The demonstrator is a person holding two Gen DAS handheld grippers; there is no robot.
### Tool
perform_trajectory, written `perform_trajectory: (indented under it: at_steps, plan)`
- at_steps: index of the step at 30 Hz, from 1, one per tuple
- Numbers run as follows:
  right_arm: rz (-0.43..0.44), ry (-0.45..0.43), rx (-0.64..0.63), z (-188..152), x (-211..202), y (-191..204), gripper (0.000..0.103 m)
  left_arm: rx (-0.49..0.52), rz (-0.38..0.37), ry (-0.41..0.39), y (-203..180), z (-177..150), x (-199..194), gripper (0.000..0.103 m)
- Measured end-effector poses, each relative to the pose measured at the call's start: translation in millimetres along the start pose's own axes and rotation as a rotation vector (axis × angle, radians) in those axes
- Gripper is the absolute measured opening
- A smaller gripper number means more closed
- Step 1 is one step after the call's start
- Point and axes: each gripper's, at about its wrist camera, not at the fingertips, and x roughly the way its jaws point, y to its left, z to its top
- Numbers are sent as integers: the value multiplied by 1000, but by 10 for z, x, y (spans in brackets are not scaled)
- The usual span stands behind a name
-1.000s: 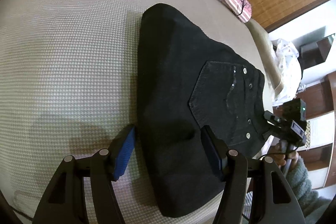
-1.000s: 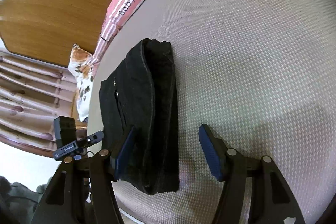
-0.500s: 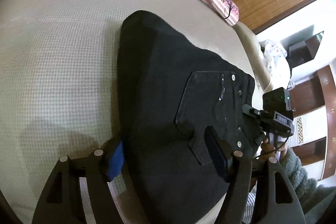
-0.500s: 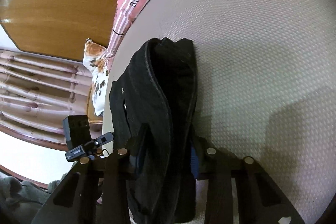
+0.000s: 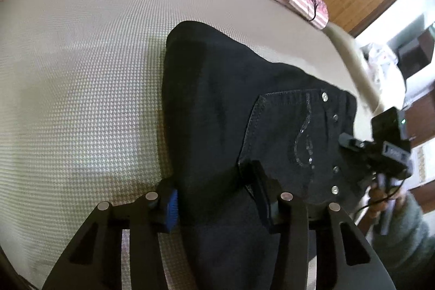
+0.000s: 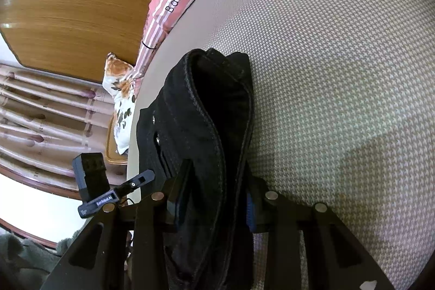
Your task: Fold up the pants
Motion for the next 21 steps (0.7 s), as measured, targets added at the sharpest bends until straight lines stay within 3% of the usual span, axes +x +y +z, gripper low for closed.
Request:
perform_trajectory:
  at_steps: [6,13,21]
  plan:
    - [-12,-10,24,23,13,0,30,22,54,-6,-64,-12,13,46]
    - [-97,-63,9,-23,25,173,33,53,102,-16,-174,-4,19,41]
    - [-126,-108,-10,-28,-11,395,26,81,129,-33,-225,-17,-44,26]
